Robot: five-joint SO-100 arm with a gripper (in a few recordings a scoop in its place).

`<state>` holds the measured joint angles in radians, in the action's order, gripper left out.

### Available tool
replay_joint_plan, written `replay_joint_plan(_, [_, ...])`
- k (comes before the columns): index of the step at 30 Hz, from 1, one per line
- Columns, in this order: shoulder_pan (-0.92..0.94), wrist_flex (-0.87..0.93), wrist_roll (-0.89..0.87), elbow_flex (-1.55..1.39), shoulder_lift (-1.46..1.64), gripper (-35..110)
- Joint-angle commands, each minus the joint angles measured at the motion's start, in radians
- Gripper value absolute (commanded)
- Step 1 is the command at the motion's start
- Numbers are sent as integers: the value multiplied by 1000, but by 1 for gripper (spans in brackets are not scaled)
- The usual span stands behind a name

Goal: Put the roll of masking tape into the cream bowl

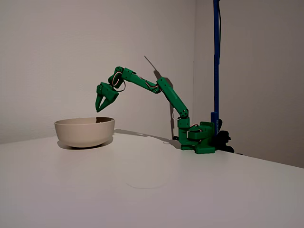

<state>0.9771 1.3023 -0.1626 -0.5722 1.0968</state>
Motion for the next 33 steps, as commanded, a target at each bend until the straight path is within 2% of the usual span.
replay_joint_plan(1, [-60, 74, -38, 75, 259, -8])
replay_joint_plan(10, [-311, 316, -61, 72, 569, -8])
replay_joint_plan(21, [-730, 554, 28, 55, 888, -8])
replay_joint_plan(27, [-977, 538, 80, -225, 1144, -8])
replay_joint_plan(33, [-1089, 313, 127, -804, 1540, -8])
